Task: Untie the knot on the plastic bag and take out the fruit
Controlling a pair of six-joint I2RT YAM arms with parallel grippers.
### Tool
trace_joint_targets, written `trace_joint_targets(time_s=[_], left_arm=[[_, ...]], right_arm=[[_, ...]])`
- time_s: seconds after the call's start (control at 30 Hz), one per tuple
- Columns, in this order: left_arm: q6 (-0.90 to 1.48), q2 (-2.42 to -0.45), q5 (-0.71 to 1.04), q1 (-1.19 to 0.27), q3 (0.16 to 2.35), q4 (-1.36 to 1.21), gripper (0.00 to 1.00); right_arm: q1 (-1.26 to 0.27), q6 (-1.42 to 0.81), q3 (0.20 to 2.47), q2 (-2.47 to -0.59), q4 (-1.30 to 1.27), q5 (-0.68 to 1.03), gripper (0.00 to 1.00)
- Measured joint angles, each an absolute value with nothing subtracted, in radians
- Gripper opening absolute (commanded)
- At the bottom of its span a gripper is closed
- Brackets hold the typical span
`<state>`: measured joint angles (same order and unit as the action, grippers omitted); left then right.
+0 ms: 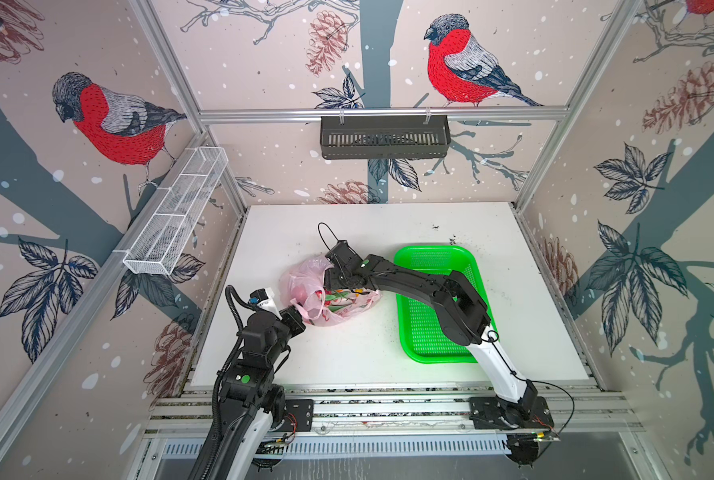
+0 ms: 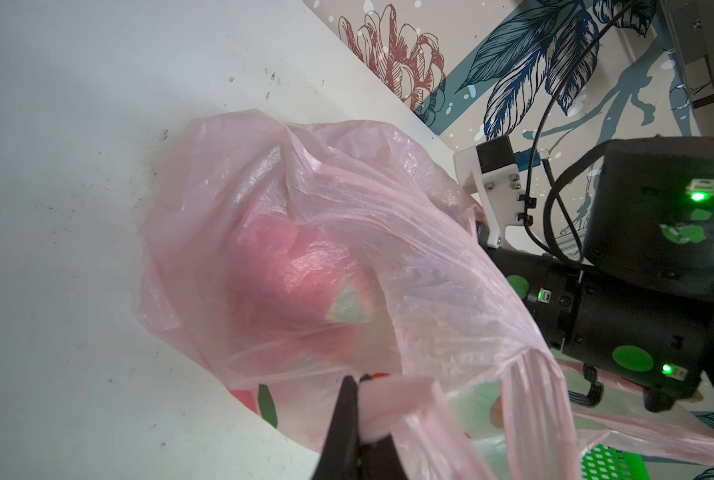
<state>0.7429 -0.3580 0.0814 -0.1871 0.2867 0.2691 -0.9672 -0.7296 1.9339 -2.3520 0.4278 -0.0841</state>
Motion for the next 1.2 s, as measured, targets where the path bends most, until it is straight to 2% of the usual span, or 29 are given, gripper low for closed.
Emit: trace_joint_targets(time_s=[0.23,0.5,0.73,1.2], left_arm=[[0.743,-0.358,0.082,-0.187,0.287,0.269,0.0],[0.743,-0.358,0.082,-0.187,0.287,0.269,0.0],[0.742,-0.366,0.082,-0.187,0.287,0.265,0.0],[0.716,-0.442,0.077,-0.187,0.303,0.196,0.0]], right_arm=[[-0.967,-0.733,1.939,-2.366,0.41,-0.084,0.75],[-0.963,-0.735,1.942,-2.371,0.396,-0.083,0.5],[-0.962,-0.734,1.942,-2.371,0.395,-0.081,0.36],[-0.979,-0.726,1.899,-2.311,0.4,-0.094,0.27]])
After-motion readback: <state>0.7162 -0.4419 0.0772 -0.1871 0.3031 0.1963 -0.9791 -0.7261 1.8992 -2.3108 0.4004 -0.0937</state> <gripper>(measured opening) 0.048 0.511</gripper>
